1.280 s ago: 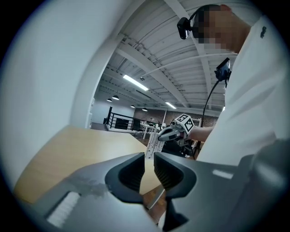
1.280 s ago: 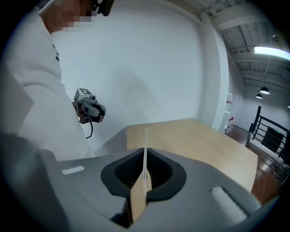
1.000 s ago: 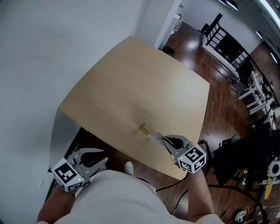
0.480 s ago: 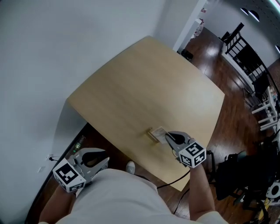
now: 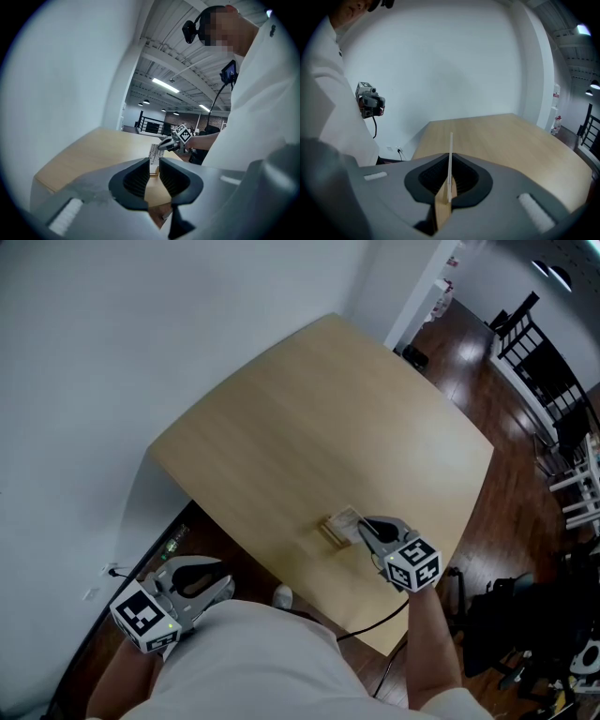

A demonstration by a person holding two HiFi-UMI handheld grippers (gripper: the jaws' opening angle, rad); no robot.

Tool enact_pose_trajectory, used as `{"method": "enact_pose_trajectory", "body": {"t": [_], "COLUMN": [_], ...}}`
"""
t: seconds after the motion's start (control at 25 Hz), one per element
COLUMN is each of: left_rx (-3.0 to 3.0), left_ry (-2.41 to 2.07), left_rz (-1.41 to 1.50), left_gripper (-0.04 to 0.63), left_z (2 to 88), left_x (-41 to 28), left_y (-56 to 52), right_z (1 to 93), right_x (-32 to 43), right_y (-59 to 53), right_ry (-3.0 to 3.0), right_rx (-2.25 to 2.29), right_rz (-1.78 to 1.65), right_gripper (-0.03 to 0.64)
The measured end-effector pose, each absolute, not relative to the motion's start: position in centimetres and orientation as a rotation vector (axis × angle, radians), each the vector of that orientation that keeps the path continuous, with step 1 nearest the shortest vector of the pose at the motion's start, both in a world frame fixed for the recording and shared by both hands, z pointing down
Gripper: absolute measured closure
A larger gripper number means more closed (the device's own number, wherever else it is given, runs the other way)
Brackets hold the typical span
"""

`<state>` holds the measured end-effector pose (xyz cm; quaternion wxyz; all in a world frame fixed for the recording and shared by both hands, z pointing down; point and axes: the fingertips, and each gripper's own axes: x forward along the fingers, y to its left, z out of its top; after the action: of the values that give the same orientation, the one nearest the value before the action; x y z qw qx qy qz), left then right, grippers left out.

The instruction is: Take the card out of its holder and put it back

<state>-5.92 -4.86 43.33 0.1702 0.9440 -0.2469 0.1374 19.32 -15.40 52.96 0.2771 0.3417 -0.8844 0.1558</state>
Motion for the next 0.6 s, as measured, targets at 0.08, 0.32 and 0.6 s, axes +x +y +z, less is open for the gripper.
{"method": "enact_pose_trajectory", "body": {"t": [0.08, 0.32, 0.6], "left_rx": [2.680, 2.680, 2.676], "left_ry": [-0.705, -0.707, -0.705], "left_rz": [0.391, 0.395, 0.400], "left_gripper": [0.525, 0.525, 0.524], "left_z": [43.4, 43.4, 43.5], "left_x": [-5.9, -5.6, -5.5], "left_y": [-5.0, -5.7, -6.2], "right_z": [53.2, 53.7, 54.8], "right_x": [19.4, 19.4, 19.4], "right_y": [-15.6, -16.1, -16.1], "right_ry": [-2.373, -2.376, -2.362], "right_rx": [0.916, 0.903, 0.892], "right_rz": [0.422, 0.432, 0.441], "right_gripper": [0.595, 0.595, 0.595]}}
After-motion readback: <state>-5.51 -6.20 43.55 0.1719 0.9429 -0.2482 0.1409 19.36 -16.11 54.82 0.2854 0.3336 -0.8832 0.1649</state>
